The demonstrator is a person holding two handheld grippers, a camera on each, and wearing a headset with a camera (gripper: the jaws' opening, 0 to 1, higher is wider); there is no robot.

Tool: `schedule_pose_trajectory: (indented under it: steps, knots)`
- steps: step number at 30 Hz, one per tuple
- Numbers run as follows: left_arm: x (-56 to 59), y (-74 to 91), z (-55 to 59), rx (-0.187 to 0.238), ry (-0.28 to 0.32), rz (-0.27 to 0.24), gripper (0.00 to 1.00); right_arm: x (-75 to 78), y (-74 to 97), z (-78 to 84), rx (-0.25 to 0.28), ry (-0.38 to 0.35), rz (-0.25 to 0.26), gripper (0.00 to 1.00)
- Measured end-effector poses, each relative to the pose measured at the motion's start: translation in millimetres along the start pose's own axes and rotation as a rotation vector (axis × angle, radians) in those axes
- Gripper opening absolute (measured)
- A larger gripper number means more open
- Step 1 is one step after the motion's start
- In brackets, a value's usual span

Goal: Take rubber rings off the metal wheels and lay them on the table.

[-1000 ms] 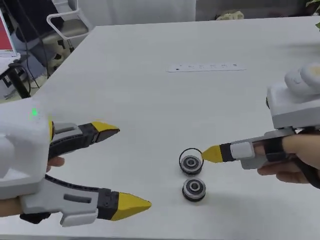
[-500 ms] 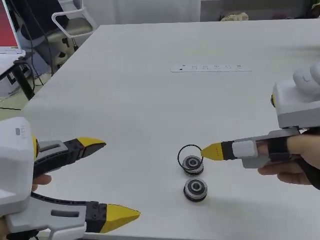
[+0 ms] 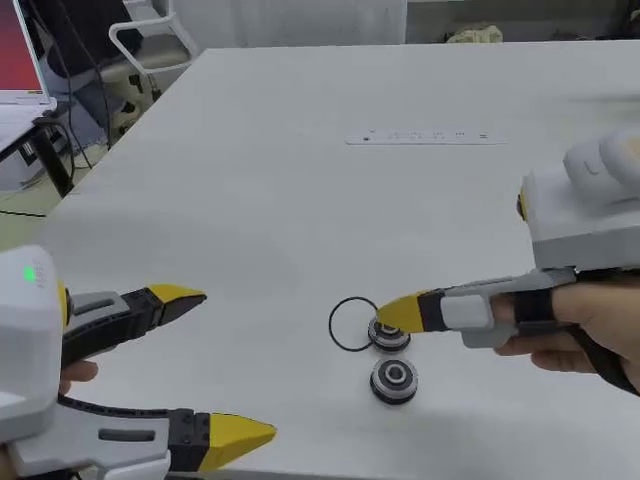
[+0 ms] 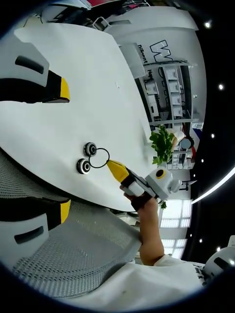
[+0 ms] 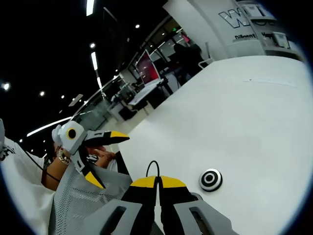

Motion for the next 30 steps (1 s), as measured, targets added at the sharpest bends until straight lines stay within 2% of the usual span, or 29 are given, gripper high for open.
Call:
schedule_pose_trajectory:
  steps: [7,12,16,21,30]
  knots:
    - [3.9,-3.0,4.4,-0.002,0.028,0.004,0.76,-5.2,-14.1,10.1,-0.042,0.06,-0.009,0.0]
    - [4.5,-3.7,4.8,-0.02,0.008,0.0,0.75,-3.3,-24.0,19.5,-0.073,0.08,-0.01,0.0]
    - [4.7,-4.2,6.3,-0.025,0.024,0.003,0.75,-0.8,-30.4,27.6,-0.087,0.101,0.001,0.0]
    - [3.4,-3.9,8.5,-0.032,0.045,-0.011,0.73,9.0,-36.8,36.9,-0.11,0.162,0.034,0.0]
    - [3.4,-3.6,9.4,-0.047,0.039,-0.018,0.7,22.6,-42.6,46.2,-0.109,0.147,0.078,0.0]
Point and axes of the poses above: the centre of the closed fingertips' face, and the gripper's own axes: y roughly backward along the fingers, x roughly to its right, z roughly out of its underside, the point moved 8 cm from there along y, roughly backward along the fingers, and after that the axes turned 14 degrees about -y, right-handed, at the moved point
